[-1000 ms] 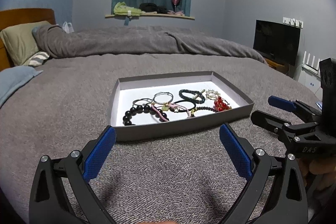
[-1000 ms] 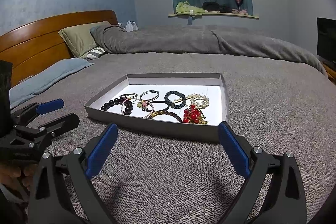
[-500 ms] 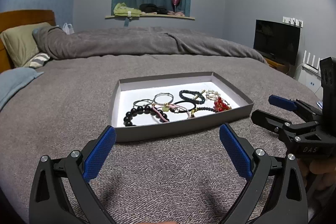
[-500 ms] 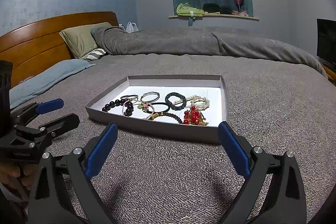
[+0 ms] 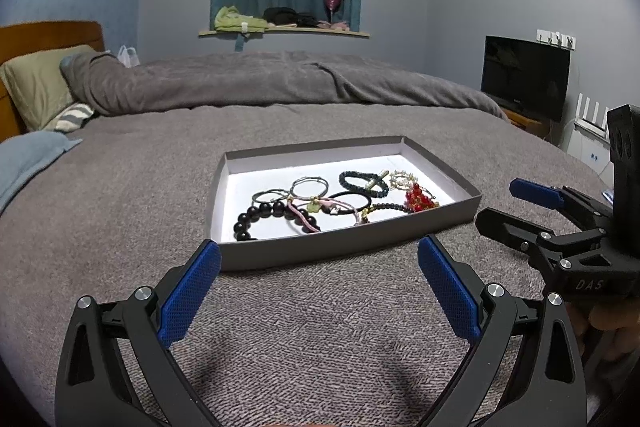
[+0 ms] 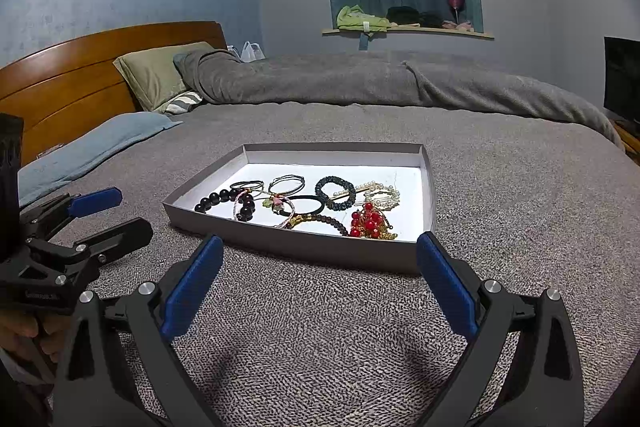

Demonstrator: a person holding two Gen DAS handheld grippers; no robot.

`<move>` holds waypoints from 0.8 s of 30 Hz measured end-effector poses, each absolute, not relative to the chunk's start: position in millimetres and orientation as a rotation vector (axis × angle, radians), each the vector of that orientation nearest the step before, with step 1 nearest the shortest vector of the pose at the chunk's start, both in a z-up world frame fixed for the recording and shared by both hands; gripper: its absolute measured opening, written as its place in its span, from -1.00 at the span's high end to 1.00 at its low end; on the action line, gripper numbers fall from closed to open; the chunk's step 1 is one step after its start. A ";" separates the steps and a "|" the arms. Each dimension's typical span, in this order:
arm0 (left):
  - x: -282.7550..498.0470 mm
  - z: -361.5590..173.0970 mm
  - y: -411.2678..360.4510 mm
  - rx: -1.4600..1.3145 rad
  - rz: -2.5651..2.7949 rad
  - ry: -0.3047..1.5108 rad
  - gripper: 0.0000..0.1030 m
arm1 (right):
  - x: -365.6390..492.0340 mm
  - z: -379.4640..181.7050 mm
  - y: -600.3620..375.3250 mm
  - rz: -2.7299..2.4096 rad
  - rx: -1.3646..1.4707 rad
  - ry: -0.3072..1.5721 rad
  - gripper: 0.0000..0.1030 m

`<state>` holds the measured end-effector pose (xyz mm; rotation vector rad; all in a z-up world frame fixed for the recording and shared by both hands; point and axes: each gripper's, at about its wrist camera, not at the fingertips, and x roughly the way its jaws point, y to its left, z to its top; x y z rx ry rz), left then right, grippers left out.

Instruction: Organize jewelry

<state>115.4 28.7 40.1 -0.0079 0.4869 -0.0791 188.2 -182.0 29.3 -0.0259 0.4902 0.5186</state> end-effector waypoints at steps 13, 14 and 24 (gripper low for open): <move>114.5 40.5 28.4 -0.005 -0.084 0.486 -0.90 | 187.7 29.4 -181.8 0.518 -0.028 0.489 -0.86; 114.6 40.6 28.4 -0.005 -0.084 0.486 -0.90 | 187.3 29.5 -181.9 0.518 -0.028 0.489 -0.86; 114.7 40.4 27.8 -0.007 -0.090 0.493 -0.90 | 187.6 30.0 -181.5 0.519 -0.029 0.489 -0.87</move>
